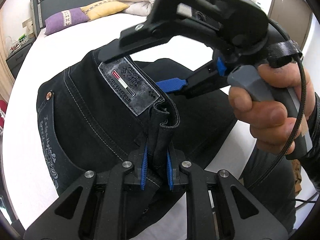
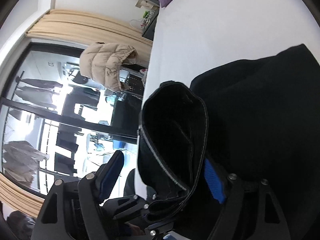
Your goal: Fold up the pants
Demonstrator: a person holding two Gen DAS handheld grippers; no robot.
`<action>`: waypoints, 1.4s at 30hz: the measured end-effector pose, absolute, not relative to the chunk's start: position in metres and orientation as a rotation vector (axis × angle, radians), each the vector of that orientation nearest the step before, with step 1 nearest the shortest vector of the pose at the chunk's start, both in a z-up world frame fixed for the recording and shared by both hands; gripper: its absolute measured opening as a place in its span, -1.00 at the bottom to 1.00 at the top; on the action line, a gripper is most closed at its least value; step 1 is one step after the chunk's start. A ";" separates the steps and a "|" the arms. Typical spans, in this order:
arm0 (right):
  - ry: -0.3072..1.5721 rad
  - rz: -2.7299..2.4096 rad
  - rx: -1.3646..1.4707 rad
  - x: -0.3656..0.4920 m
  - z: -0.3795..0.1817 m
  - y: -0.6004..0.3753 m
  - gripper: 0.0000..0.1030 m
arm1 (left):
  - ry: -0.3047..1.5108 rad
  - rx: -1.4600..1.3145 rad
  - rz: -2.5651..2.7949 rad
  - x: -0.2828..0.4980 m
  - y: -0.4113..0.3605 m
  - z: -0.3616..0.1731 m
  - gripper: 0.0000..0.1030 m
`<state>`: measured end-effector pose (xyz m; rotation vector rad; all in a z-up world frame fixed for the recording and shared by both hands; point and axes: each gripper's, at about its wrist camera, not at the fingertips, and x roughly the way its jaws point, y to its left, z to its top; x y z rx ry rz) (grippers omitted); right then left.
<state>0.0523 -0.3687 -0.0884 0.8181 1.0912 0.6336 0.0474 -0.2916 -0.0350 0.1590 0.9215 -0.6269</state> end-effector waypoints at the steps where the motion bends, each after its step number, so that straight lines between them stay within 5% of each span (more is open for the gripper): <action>1: 1.101 0.623 0.815 0.055 -0.090 -0.367 0.30 | 0.924 0.161 -0.627 0.047 -0.293 -0.035 -0.72; 4: 1.133 0.589 0.784 0.060 -0.097 -0.366 -0.24 | 0.928 0.164 -0.626 0.048 -0.294 -0.035 -0.72; 10: 1.129 0.543 0.734 0.058 -0.100 -0.368 -0.63 | 0.941 0.167 -0.632 0.049 -0.297 -0.039 -0.72; 42: 1.116 0.378 0.713 0.059 -0.098 -0.483 -0.72 | 0.990 0.224 -0.802 0.107 -0.379 -0.025 -0.72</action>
